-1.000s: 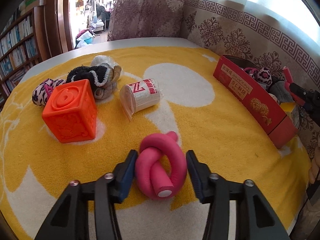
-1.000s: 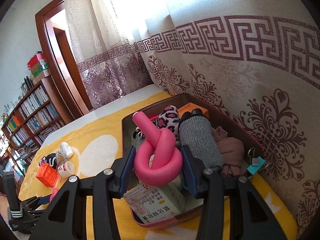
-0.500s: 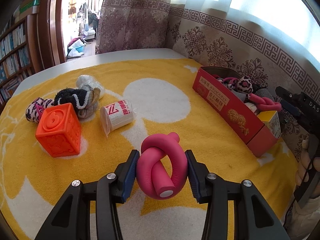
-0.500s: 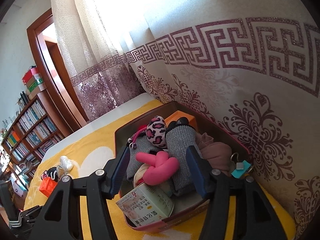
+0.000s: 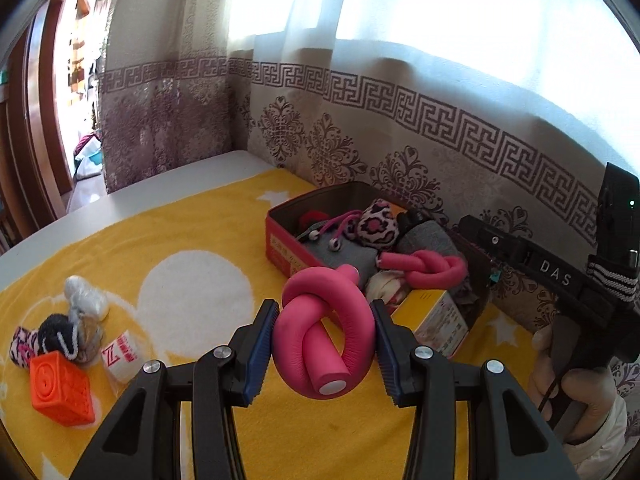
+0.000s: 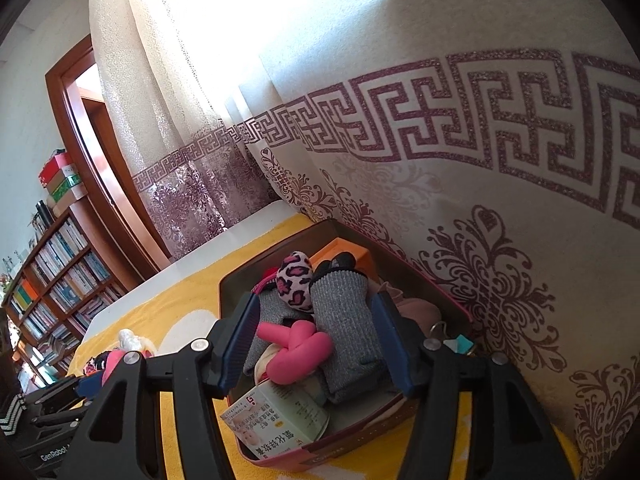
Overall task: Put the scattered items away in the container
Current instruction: 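Carry both pink ropes into the red tin box and open both grippers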
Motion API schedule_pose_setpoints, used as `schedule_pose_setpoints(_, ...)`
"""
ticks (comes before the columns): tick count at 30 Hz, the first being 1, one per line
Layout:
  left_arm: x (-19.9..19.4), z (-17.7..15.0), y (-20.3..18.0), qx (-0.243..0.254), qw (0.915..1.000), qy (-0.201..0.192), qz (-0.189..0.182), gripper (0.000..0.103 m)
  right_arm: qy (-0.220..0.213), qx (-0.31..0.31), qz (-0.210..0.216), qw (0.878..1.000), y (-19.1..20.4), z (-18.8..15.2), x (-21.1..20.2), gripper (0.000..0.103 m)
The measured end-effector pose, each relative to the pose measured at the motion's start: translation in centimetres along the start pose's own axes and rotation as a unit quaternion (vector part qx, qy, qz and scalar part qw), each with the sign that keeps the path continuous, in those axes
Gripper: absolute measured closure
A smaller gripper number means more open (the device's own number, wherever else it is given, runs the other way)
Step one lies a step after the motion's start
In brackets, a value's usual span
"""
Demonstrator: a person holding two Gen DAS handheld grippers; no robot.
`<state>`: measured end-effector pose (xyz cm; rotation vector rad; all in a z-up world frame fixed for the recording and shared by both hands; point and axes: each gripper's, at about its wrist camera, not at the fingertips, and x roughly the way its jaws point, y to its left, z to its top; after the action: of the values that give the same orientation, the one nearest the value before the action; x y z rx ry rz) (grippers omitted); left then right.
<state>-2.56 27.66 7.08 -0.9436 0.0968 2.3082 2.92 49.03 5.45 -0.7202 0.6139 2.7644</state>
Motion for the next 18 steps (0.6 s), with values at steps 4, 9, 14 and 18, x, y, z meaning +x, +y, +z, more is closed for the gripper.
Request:
schedule_pose_setpoints(4, 1.4, 1.7, -2.1, 0.021, 0.9996, -0.004, -0.019, 0.055, -0.004, 0.006, -0.003, 1.000, -0.7, 0.4, -0.1, 0.040)
schedule_pose_setpoints(9, 3.6, 3.1, -2.7, 0.015, 0.9989, -0.006, -0.043, 0.055, -0.006, 0.010, -0.010, 1.000, -1.3, 0.7, 0.1, 0.040)
schedule_pose_setpoints(14, 6.9, 3.6, -2.3, -0.003, 0.9953, 0.018, -0.096, 0.041, -0.002, 0.014, -0.016, 1.000, -1.6, 0.5, 0.6, 0.040)
schedule_pose_setpoints(18, 7.9, 3.0, -1.5, -0.019, 0.9952, 0.026, -0.092, 0.041, 0.000, 0.012, -0.019, 1.000, -1.7, 0.4, 0.9, 0.040)
